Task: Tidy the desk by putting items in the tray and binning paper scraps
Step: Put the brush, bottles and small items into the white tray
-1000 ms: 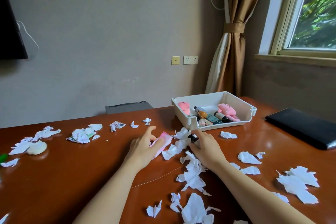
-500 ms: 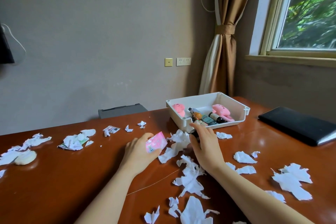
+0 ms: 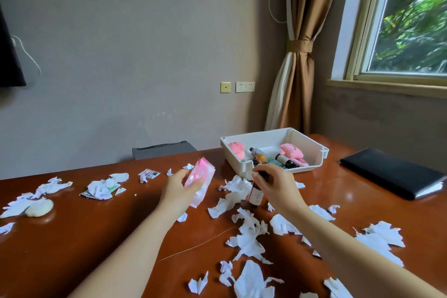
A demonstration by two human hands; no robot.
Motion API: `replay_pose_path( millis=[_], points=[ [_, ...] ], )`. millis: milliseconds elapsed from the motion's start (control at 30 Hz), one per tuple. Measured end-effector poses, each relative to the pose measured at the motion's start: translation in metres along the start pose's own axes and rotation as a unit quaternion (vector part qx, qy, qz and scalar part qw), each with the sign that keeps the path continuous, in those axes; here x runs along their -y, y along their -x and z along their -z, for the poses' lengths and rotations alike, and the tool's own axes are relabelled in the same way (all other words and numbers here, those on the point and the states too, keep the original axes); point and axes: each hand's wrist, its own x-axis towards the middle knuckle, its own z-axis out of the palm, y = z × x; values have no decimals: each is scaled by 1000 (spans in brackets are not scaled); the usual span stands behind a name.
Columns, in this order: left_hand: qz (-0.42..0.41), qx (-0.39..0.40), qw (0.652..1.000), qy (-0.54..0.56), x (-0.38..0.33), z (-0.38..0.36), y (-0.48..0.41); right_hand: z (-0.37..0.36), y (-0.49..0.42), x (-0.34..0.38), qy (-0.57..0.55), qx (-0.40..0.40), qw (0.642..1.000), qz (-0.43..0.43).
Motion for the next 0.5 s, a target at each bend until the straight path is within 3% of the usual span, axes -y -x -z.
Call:
replay_pose_path(
  millis=[200, 500],
  points=[
    [-22, 88, 996, 4, -40, -2, 14, 40, -17, 15, 61, -10, 998, 1],
    [-64, 122, 990, 33, -94, -37, 1, 93, -38, -1, 149, 34, 988, -26]
  ],
)
